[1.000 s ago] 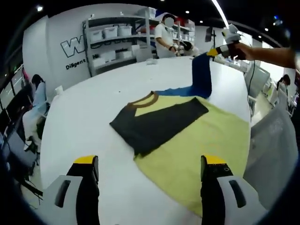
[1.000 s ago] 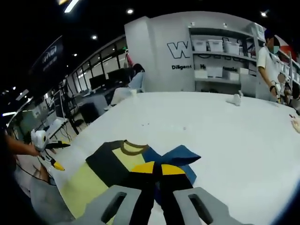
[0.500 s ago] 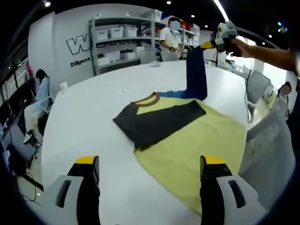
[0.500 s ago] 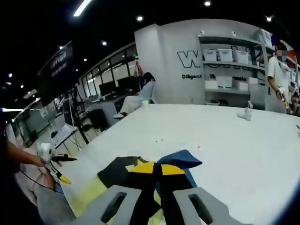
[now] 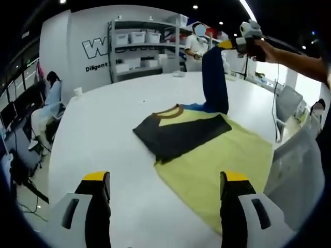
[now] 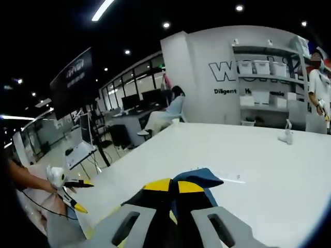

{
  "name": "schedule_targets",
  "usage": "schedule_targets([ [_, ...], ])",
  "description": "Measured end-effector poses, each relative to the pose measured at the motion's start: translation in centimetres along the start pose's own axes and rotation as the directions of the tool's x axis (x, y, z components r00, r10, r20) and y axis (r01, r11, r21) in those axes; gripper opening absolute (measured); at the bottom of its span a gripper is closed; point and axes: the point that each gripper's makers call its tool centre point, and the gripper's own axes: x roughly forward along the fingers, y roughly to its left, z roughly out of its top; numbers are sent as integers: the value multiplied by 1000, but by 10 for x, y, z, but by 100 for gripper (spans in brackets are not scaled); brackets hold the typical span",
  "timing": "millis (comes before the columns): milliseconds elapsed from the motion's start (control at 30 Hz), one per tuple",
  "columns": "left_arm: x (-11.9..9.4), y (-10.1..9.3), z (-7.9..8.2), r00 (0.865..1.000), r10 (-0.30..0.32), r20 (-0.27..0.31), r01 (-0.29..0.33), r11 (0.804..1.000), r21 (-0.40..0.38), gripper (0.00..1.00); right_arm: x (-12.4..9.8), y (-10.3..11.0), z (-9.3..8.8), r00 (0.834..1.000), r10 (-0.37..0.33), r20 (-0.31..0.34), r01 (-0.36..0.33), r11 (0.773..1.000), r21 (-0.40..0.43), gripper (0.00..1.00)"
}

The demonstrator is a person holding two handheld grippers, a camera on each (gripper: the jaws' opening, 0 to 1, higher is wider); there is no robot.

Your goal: Fold the garment on the visible template until the final outline fits inside the template.

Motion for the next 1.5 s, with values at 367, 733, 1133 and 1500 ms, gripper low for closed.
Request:
schedule_targets([
  [367,-7,13,2,1000,19,11,-19,1000,-6,85,41,43,-17,996,76,-54,-77,997,-16,0],
  [733,-11,19,-8,1000,14,8,-14,1000,-16,85,66,60,-45,987,109,-121,-107,994,19,0],
  [1133,-17,19,-18,1000,-23,10,23,1000,1,86,91,80,-76,971,122,-207,-126,992,-7,0],
  [1500,-17,7,-36,998,-58,-25,60,996,65,91,110,96,-97,955,133,-266,-157,985,-73,0],
])
